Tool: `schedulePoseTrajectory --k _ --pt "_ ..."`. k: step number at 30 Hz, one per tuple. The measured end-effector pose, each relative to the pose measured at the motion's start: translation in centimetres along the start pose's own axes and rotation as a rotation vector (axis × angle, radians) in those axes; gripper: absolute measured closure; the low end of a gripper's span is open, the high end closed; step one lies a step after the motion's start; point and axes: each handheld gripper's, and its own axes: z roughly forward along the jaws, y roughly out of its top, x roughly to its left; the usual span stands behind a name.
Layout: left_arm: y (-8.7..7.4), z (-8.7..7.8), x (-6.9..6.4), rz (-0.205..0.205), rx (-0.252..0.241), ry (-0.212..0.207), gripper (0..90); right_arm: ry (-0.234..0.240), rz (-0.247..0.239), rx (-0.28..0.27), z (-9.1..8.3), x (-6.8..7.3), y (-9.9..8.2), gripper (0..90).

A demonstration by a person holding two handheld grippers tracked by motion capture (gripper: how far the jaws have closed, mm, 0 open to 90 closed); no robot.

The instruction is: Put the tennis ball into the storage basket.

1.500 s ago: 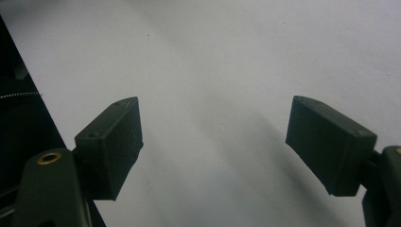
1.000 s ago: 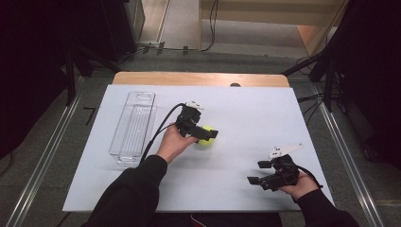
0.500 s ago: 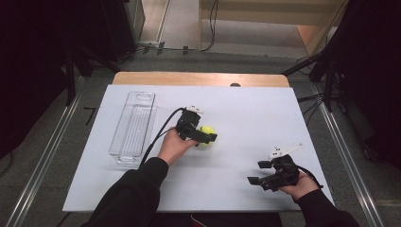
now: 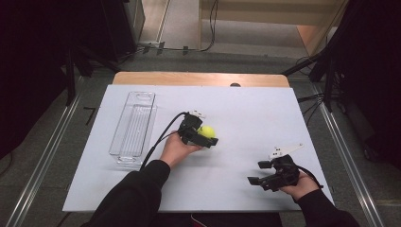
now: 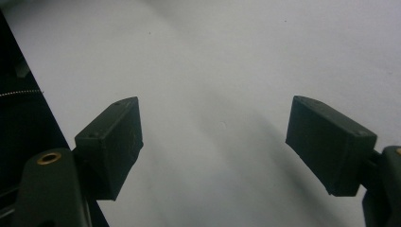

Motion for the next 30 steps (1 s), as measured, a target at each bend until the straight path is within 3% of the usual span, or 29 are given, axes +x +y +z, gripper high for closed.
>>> schedulePoseTrajectory --k 7,12,14,30 --pt "-0.52 0.53 -0.26 0.018 0.005 0.022 1.7 0.002 -0.001 0.0 0.0 0.01 0.0 17.4" --pt "-0.76 0.47 -0.51 0.064 0.001 0.048 15.8 0.0 0.001 0.0 -0.03 -0.01 -0.01 17.4" --pt "-0.9 0.36 -0.64 0.088 -0.004 0.082 22.4 0.001 -0.002 0.001 -0.04 -0.03 -0.03 17.4" --pt "-0.93 0.24 -0.3 0.054 -0.01 0.064 25.8 -0.001 0.001 -0.001 -0.04 -0.03 -0.01 17.4"
